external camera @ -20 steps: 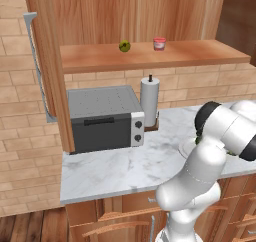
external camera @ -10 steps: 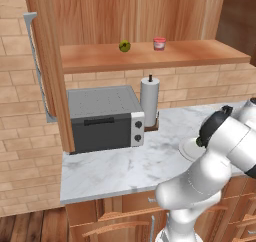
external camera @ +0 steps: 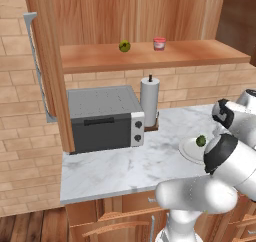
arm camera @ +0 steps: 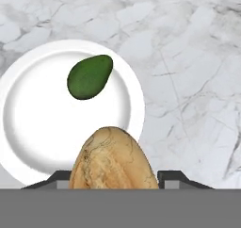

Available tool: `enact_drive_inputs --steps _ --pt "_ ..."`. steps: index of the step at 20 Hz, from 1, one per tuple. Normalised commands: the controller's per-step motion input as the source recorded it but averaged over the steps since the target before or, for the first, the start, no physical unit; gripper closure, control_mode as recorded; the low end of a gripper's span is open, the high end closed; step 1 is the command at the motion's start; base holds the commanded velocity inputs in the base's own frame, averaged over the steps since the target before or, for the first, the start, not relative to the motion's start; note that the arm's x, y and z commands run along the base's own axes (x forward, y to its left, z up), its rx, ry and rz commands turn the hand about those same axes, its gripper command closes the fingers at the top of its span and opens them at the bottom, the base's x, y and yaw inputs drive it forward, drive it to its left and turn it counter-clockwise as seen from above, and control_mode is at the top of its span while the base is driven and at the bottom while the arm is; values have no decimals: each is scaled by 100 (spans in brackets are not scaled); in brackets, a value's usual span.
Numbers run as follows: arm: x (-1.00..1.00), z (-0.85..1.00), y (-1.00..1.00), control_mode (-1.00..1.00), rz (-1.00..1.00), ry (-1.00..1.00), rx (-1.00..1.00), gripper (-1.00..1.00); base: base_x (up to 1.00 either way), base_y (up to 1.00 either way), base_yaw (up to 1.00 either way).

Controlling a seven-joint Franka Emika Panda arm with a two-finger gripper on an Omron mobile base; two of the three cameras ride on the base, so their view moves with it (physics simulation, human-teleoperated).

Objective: Pick the avocado and bread from the counter and place them on the plate. Then pick the jam from the cabinet and place it next to the plate. Lastly close the cabinet door.

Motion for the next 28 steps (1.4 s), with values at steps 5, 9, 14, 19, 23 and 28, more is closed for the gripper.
enact_drive_inputs --steps 5,9,14,19,23,28 --pt "3 -22 86 -100 0 -3 1 100 0 0 0" --pt "14 -27 35 -100 0 -1 0 100 0 0 0" --pt "18 -34 12 -100 0 0 0 100 0 0 0" --pt "24 -16 1 -100 0 0 0 100 0 0 0" --pt "6 -1 0 -100 0 0 0 -100 0 0 0" --pt "0 37 0 -100 0 -3 3 -100 0 0 0"
